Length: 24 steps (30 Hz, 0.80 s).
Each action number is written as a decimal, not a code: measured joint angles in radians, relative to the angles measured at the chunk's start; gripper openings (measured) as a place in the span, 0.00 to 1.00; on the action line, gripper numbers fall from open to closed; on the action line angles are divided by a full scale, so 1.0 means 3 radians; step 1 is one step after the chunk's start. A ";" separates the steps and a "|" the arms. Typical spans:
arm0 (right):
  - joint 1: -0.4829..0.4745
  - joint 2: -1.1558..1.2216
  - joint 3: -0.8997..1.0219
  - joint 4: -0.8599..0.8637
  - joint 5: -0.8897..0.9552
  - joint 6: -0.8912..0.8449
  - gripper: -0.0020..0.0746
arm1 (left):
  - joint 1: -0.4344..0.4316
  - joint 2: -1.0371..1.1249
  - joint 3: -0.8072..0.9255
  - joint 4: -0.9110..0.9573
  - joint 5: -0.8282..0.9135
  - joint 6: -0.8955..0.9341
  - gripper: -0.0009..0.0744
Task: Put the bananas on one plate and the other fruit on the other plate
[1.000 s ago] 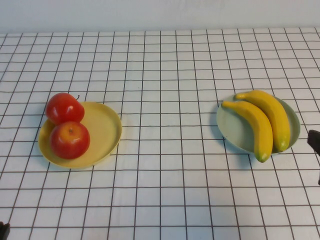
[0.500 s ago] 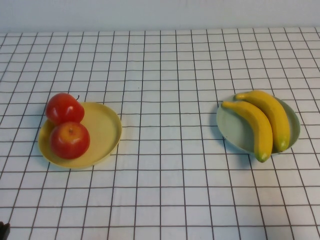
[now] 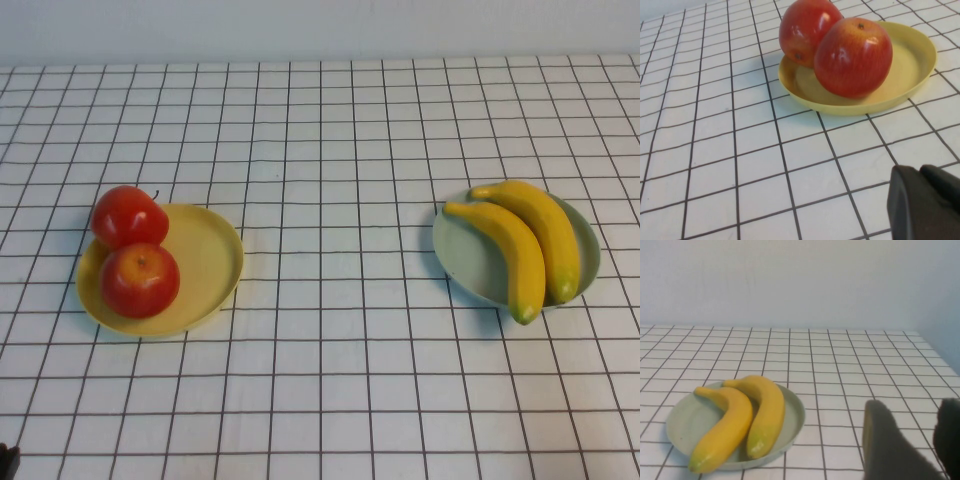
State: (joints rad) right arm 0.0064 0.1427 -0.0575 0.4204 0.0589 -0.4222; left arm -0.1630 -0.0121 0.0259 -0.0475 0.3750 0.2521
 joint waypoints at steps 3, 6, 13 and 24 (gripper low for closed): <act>-0.0021 -0.0109 0.0000 -0.0002 0.0144 0.0000 0.30 | 0.0000 0.0000 0.0000 0.0000 0.0000 0.0000 0.01; -0.0021 -0.0125 0.0028 -0.0002 0.0240 0.0000 0.30 | 0.0000 0.0000 0.0000 0.0000 0.0000 0.0000 0.01; 0.0074 -0.0327 0.0268 -0.0173 0.0419 0.0490 0.30 | 0.0000 0.0000 0.0000 0.0012 0.0000 0.0000 0.01; 0.0088 -0.0500 0.0276 -0.0618 0.0913 0.1215 0.30 | 0.0000 0.0000 0.0000 0.0037 0.0000 0.0000 0.01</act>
State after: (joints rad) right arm 0.0328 -0.0072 0.0252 0.2349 0.3327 -0.0577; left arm -0.1630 -0.0121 0.0259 -0.0365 0.3750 0.2521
